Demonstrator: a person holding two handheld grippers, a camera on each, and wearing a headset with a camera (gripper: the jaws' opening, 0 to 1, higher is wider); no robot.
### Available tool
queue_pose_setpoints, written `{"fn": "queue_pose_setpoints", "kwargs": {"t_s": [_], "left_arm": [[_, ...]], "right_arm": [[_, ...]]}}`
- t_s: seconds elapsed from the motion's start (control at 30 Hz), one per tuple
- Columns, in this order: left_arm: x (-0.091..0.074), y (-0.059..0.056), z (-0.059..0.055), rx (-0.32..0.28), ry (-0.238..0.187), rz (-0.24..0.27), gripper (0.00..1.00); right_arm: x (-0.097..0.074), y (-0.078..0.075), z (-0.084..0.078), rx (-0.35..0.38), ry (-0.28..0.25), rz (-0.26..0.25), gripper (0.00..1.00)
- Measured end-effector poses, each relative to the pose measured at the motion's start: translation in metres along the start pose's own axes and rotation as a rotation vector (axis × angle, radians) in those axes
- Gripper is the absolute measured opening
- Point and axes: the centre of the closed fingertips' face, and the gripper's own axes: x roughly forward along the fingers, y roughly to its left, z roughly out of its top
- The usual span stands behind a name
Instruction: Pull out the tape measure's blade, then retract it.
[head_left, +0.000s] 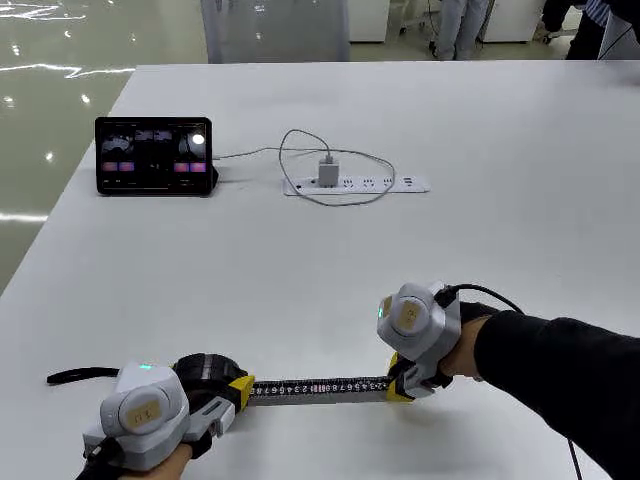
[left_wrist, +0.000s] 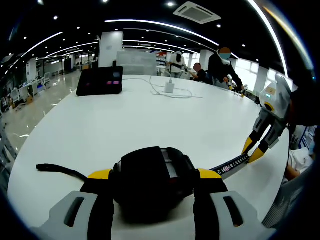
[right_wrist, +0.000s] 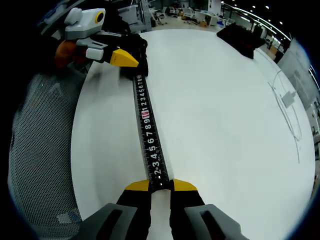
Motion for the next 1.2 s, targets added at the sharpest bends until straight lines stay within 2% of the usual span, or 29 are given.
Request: {"fn": "queue_pose_setpoints", "kwargs": {"t_s": [0.4, 1.2], "left_arm": [[0.000, 0.000, 0.000, 0.000, 0.001, 0.000, 0.60], [0.000, 0.000, 0.000, -0.002, 0.003, -0.001, 0.60]], "right_arm": [[0.002, 0.002, 0.006, 0.002, -0.010, 0.008, 0.10], [0.007, 0.004, 0.015, -0.002, 0.008, -0.004, 0.10]]}}
